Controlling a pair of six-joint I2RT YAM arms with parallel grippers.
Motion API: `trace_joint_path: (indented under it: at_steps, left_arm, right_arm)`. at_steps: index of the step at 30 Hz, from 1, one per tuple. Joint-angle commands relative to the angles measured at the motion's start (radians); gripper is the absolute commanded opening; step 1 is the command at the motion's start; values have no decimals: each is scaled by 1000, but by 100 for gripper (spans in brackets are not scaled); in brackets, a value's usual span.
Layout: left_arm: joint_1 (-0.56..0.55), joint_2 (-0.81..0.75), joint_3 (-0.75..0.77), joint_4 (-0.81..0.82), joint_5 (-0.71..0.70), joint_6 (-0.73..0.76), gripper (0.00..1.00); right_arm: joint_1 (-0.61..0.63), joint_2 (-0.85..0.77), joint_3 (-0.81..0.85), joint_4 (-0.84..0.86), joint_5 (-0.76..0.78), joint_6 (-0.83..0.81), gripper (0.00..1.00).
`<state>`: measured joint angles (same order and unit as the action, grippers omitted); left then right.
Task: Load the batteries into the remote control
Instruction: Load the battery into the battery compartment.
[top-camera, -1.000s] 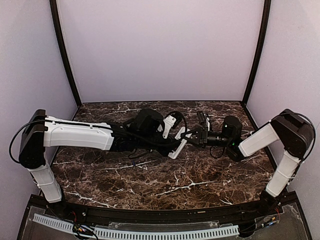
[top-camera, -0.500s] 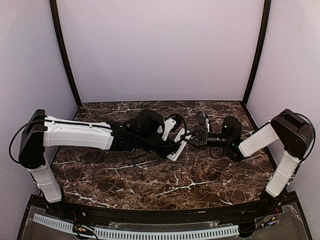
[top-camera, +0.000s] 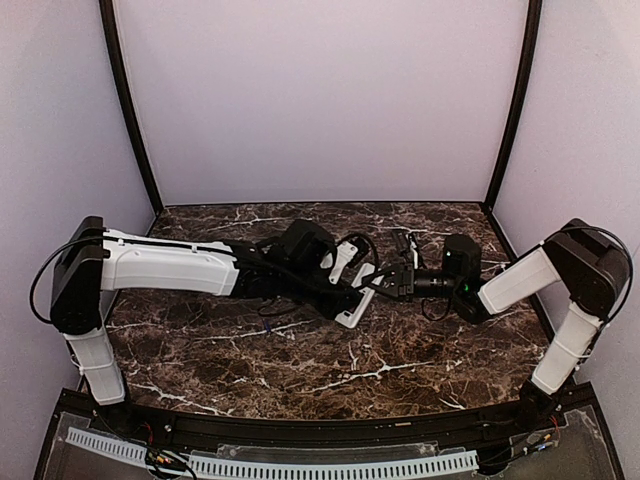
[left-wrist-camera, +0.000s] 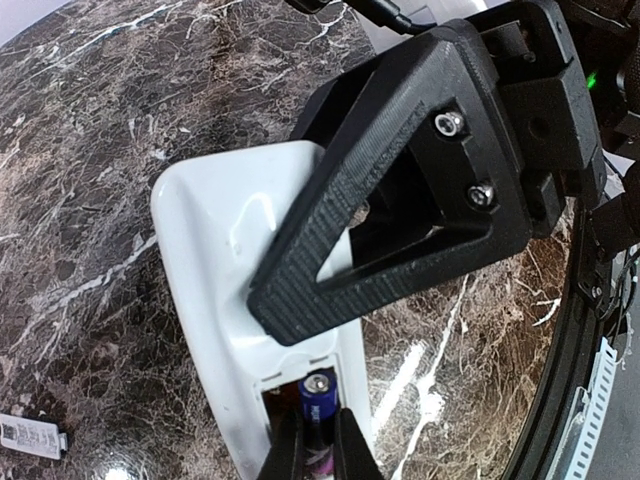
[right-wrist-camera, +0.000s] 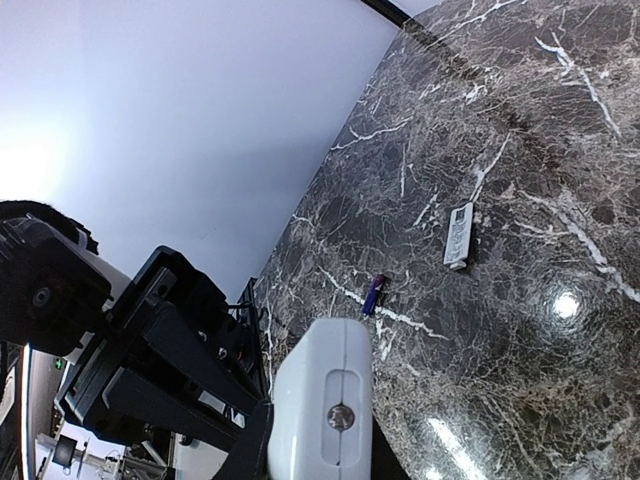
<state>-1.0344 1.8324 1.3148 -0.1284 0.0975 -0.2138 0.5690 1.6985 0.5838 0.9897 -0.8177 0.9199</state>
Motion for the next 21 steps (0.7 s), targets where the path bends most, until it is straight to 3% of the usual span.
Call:
trace_joint_path:
  at_steps: [1,21]
  left_arm:
    - [2,90,-36,-222,10,12,0]
    - [-6,154,-32,-272,60,71,0]
  right_arm:
    - [9,-89,35,228,-37,37,0]
    - [-12,-119,4,285,-2,45,0]
